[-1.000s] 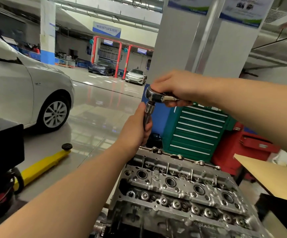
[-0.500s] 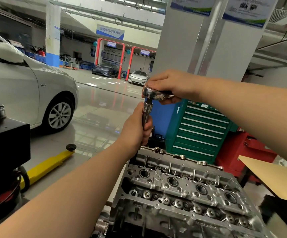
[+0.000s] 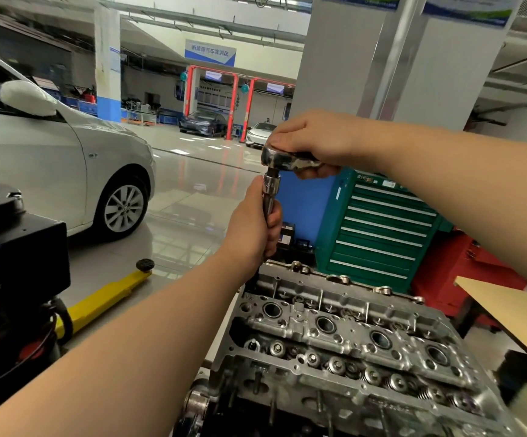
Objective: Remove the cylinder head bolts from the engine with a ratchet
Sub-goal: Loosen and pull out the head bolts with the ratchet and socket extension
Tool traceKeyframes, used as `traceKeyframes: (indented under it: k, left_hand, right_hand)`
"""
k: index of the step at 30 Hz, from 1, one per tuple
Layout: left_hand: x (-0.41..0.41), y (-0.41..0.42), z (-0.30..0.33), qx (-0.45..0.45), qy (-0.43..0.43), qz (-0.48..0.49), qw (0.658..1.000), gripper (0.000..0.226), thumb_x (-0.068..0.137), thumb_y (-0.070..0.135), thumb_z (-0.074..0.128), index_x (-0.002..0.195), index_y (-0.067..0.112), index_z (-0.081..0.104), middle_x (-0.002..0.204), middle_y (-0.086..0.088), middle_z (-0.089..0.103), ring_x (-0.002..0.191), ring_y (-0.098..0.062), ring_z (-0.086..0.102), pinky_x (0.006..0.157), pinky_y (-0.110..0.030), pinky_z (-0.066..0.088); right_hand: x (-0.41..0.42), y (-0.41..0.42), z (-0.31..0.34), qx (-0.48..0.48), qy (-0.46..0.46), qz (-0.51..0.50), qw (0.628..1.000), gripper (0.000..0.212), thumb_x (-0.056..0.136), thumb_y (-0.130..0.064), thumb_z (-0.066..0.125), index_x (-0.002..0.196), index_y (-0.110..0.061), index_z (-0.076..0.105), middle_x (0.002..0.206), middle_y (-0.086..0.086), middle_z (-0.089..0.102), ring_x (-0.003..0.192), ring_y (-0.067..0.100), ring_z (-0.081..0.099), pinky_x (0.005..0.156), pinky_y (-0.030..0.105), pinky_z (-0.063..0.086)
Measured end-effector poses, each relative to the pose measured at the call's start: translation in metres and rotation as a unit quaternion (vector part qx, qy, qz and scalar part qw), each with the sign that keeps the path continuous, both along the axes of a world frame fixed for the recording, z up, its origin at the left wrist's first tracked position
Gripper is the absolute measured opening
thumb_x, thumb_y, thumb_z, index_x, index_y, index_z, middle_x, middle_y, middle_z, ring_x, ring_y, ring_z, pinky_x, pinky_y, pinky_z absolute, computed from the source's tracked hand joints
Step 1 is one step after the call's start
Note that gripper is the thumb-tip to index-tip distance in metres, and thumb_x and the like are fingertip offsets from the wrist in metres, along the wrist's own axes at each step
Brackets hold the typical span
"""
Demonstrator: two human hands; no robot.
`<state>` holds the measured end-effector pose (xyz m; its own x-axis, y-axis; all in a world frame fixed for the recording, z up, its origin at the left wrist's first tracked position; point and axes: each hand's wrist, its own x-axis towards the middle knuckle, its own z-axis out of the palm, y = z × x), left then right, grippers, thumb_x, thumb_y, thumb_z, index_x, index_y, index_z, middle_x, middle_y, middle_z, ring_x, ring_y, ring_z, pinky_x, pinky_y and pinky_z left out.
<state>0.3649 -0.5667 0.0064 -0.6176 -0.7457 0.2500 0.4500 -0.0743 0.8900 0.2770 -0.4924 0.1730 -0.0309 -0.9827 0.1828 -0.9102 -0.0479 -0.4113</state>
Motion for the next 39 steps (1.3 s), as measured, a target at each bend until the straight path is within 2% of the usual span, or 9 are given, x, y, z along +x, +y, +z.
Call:
traceKeyframes:
  k: [3, 6, 9, 12, 17, 22, 29, 35, 39]
  left_hand:
    - [-0.004, 0.002, -0.002, -0.017, -0.009, 0.021, 1.0, 0.065, 0.1, 0.067, 0.031, 0.05, 0.025, 0.035, 0.053, 0.001, 0.023, 0.049, -0.019, 0.014, 0.052, -0.035, 0.012]
    - [-0.009, 0.003, 0.001, -0.021, -0.024, 0.043, 0.999, 0.066, 0.1, 0.067, 0.03, 0.05, 0.025, 0.036, 0.054, 0.001, 0.025, 0.045, -0.018, 0.019, 0.049, -0.031, 0.014]
    - [-0.012, 0.003, 0.002, -0.019, -0.033, 0.052, 0.998, 0.068, 0.102, 0.067, 0.03, 0.049, 0.025, 0.036, 0.052, 0.002, 0.026, 0.042, -0.016, 0.021, 0.047, -0.027, 0.016]
    - [-0.007, 0.003, 0.001, -0.008, -0.021, 0.041, 0.999, 0.068, 0.103, 0.066, 0.03, 0.049, 0.025, 0.035, 0.052, 0.002, 0.026, 0.043, -0.016, 0.02, 0.049, -0.03, 0.014]
    - [0.003, 0.002, -0.002, 0.006, 0.006, 0.006, 1.0, 0.067, 0.101, 0.066, 0.029, 0.049, 0.025, 0.033, 0.051, 0.003, 0.021, 0.046, -0.017, 0.013, 0.048, -0.03, 0.011]
    - [-0.001, 0.0, -0.002, -0.003, -0.01, 0.018, 1.0, 0.067, 0.1, 0.066, 0.03, 0.048, 0.024, 0.035, 0.051, 0.003, 0.023, 0.044, -0.017, 0.016, 0.046, -0.026, 0.014]
    - [-0.003, -0.006, -0.003, 0.011, -0.007, 0.012, 1.0, 0.068, 0.101, 0.067, 0.029, 0.048, 0.024, 0.036, 0.054, 0.002, 0.022, 0.047, -0.018, 0.015, 0.051, -0.031, 0.012]
    - [-0.005, -0.002, -0.002, -0.007, -0.022, 0.009, 1.0, 0.066, 0.103, 0.065, 0.028, 0.052, 0.024, 0.034, 0.057, -0.001, 0.022, 0.051, -0.019, 0.015, 0.056, -0.037, 0.011]
    - [-0.002, -0.001, -0.002, 0.0, -0.012, 0.004, 1.0, 0.067, 0.103, 0.065, 0.028, 0.05, 0.024, 0.034, 0.054, 0.001, 0.022, 0.049, -0.018, 0.014, 0.05, -0.03, 0.012]
  right_hand:
    - [0.003, 0.007, -0.005, 0.004, -0.025, -0.08, 0.996, 0.036, 0.103, -0.041, 0.047, 0.103, -0.013, 0.07, 0.058, 0.01, 0.059, 0.038, 0.018, 0.039, 0.042, 0.02, 0.033]
    - [0.01, 0.013, -0.008, -0.038, 0.072, -0.127, 0.989, 0.036, 0.104, -0.043, 0.043, 0.095, -0.022, 0.07, 0.055, 0.008, 0.062, 0.037, 0.02, 0.046, 0.041, 0.023, 0.04]
    - [0.018, 0.011, -0.004, -0.05, 0.157, -0.152, 0.975, 0.038, 0.106, -0.038, 0.041, 0.098, -0.015, 0.07, 0.056, 0.012, 0.064, 0.038, 0.023, 0.05, 0.039, 0.025, 0.043]
    - [0.023, 0.004, -0.001, -0.024, 0.135, -0.152, 0.979, 0.039, 0.106, -0.037, 0.041, 0.102, -0.011, 0.07, 0.058, 0.012, 0.063, 0.039, 0.022, 0.046, 0.038, 0.023, 0.038]
    - [0.012, -0.004, 0.003, 0.021, 0.052, -0.032, 0.998, 0.033, 0.106, -0.038, 0.047, 0.09, -0.013, 0.062, 0.053, 0.003, 0.053, 0.042, 0.017, 0.039, 0.041, 0.02, 0.028]
    - [-0.008, -0.01, 0.003, 0.013, 0.047, 0.059, 0.997, 0.04, 0.111, -0.035, 0.046, 0.11, 0.004, 0.057, 0.07, 0.01, 0.053, 0.054, 0.016, 0.048, 0.042, 0.023, 0.035]
    - [-0.022, -0.02, 0.01, 0.064, 0.069, 0.124, 0.988, 0.033, 0.108, -0.04, 0.043, 0.113, -0.026, 0.072, 0.088, 0.0, 0.067, 0.076, 0.011, 0.06, 0.068, 0.019, 0.051]
    - [-0.017, -0.028, 0.026, 0.11, 0.108, 0.146, 0.977, 0.03, 0.101, -0.039, 0.052, 0.109, -0.029, 0.079, 0.104, -0.011, 0.076, 0.094, 0.011, 0.069, 0.086, 0.026, 0.052]
    - [-0.014, -0.034, 0.019, 0.111, 0.09, 0.165, 0.976, 0.032, 0.099, -0.041, 0.053, 0.107, -0.023, 0.079, 0.108, 0.0, 0.076, 0.099, 0.026, 0.067, 0.088, 0.034, 0.051]
